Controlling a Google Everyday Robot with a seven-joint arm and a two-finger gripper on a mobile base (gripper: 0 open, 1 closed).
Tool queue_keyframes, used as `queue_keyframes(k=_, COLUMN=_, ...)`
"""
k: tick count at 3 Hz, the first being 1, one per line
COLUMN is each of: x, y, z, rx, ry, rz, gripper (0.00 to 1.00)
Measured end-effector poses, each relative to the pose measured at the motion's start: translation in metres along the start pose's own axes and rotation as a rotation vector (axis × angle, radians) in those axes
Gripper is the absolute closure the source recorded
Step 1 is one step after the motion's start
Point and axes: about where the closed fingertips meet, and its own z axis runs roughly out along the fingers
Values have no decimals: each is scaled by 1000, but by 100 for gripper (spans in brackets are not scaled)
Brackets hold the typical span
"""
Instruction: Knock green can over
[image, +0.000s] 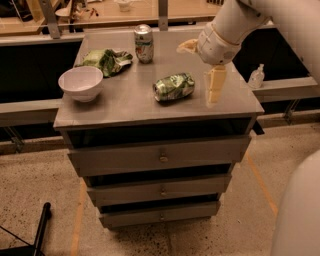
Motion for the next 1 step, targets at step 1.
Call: queue_keyframes(k=1, x=6, y=6, z=-6, rx=10, ry=-18, rz=14, gripper=0)
